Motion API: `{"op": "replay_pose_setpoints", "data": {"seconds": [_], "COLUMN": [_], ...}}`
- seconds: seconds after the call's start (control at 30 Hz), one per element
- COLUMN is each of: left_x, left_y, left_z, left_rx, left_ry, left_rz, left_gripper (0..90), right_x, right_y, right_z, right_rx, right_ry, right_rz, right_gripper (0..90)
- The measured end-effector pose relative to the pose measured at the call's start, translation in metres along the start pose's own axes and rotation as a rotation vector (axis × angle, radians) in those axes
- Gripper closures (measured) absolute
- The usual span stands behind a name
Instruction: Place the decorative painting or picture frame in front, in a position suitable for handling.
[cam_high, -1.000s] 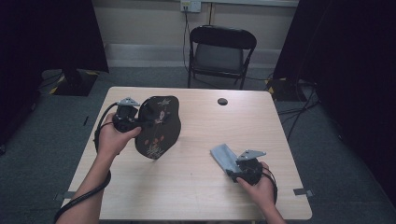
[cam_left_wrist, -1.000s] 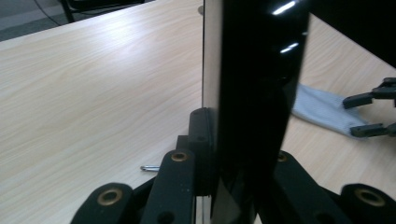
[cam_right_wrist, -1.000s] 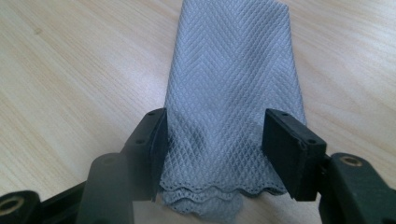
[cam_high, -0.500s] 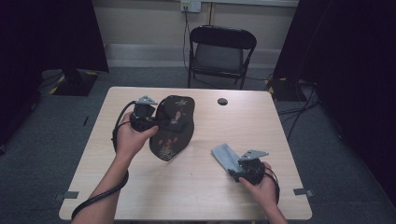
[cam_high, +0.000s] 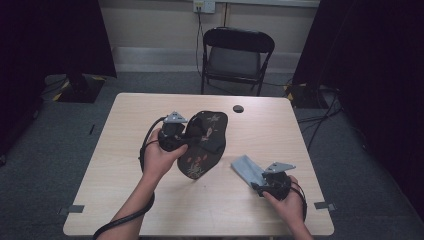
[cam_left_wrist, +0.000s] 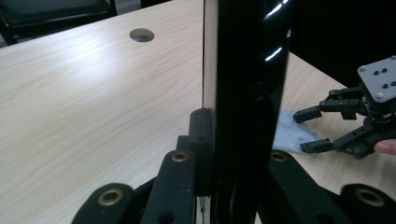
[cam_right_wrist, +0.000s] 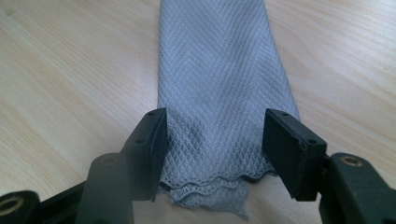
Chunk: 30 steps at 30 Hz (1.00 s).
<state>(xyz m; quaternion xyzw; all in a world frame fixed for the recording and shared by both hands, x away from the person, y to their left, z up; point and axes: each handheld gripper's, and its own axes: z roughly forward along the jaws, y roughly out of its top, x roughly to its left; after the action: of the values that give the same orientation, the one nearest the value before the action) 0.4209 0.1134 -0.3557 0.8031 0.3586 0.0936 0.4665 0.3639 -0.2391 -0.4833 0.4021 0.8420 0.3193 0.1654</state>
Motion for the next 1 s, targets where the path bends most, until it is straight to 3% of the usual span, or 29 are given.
{"op": "replay_pose_setpoints", "data": {"seconds": [0.13,0.43,0.5,0.6,0.77,0.83,0.9,1.0], "left_x": [-0.001,0.000,0.000,0.003,0.005,0.005,0.003,0.004], "left_y": [-0.001,-0.003,-0.004,-0.009,-0.018,-0.026,-0.041,-0.054], "left_z": [0.004,-0.001,-0.002,-0.003,-0.010,-0.015,-0.020,-0.022], "left_rx": [-0.010,0.018,0.013,0.020,0.041,0.046,0.063,0.067], "left_ry": [0.000,0.002,0.016,0.022,0.024,0.027,0.035,0.043], "left_rz": [0.016,0.022,0.028,-0.008,-0.006,-0.012,0.007,-0.012], "left_gripper": [80.8,80.1,75.5,64.3,54.4,49.6,48.0,46.2], "right_x": [-0.003,-0.004,-0.004,-0.005,-0.005,-0.005,-0.005,-0.006], "right_y": [-0.003,-0.002,-0.001,-0.001,0.000,0.001,0.002,0.003], "right_z": [-0.002,-0.003,-0.003,-0.003,-0.003,-0.003,-0.002,-0.002], "right_rx": [0.003,0.013,0.020,0.024,0.026,0.034,0.040,0.040], "right_ry": [-0.007,-0.006,-0.009,-0.006,-0.003,-0.004,-0.004,-0.005], "right_rz": [0.015,0.015,0.011,0.021,0.013,0.009,0.008,0.011], "right_gripper": [40.7,40.5,40.3,39.7,39.5,39.1,38.9,38.9]}}
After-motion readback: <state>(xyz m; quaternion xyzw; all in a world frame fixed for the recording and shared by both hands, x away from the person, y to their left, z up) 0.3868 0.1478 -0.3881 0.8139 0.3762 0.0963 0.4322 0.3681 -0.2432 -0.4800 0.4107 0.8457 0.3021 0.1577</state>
